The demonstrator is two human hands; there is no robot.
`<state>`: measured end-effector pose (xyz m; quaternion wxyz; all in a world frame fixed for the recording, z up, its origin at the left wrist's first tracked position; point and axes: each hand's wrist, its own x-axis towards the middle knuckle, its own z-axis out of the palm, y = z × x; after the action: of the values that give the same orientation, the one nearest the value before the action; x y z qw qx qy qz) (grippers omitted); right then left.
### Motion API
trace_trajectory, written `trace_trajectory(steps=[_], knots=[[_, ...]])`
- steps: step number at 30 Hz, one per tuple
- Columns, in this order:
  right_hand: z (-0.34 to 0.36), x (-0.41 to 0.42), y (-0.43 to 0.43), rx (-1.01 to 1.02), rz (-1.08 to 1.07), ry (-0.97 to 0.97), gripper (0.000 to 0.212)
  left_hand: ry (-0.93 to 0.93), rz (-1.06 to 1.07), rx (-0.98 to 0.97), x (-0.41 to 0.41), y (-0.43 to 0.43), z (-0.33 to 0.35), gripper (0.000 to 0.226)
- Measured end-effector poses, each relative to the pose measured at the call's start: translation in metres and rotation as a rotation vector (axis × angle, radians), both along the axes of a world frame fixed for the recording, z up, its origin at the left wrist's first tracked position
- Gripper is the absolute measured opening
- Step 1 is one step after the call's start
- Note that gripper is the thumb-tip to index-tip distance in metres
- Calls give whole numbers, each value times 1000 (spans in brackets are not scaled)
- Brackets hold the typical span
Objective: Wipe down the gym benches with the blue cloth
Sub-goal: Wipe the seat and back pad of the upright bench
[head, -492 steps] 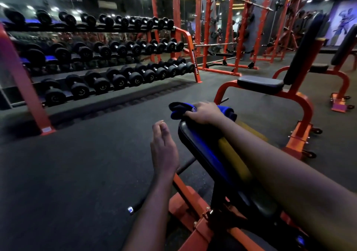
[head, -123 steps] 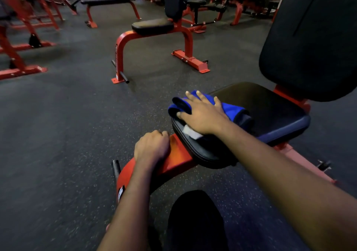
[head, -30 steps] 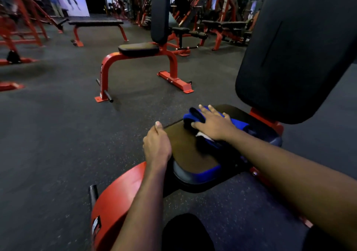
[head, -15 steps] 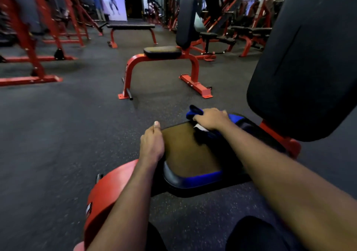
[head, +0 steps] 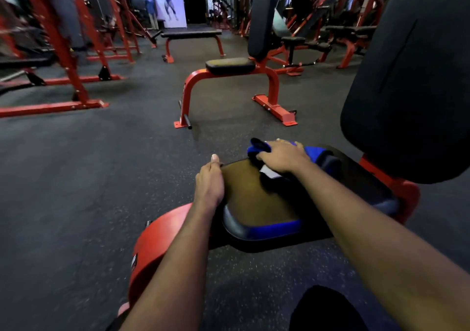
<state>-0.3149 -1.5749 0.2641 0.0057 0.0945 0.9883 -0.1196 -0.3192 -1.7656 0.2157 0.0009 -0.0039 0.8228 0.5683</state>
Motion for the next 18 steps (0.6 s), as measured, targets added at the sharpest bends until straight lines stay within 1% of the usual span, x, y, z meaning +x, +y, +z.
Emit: trace_trajectory(steps=[3,6,7,9,11,12,14,15,16,18], knots=[[-3,29,-16,-13,150,45,64,15,14,-9,2,-1,1,56],[-8,62,-4,-50,294,58,67,3,33,-26,5,-1,5,58],[-8,62,1,-64,279,51,68,4,36,-48,7,-1,5,59],[-3,48,3,-62,130,40,68,5,24,-91,14,-3,9,62],[4,28,-13,-27,-12,22,61,-2,-32,-113,19,-12,10,68],[7,21,-26,-10,-32,5,56,-9,-71,-89,20,-18,8,75],[7,15,-52,-10,20,-12,50,-41,-119,-35,21,-38,4,99],[6,20,-63,-21,64,-7,51,-60,-129,-28,19,-50,-1,103],[6,28,-69,-32,102,3,53,-76,-132,-44,17,-61,-7,102],[5,52,-74,-32,175,24,61,-129,-144,-166,17,-82,-12,101]])
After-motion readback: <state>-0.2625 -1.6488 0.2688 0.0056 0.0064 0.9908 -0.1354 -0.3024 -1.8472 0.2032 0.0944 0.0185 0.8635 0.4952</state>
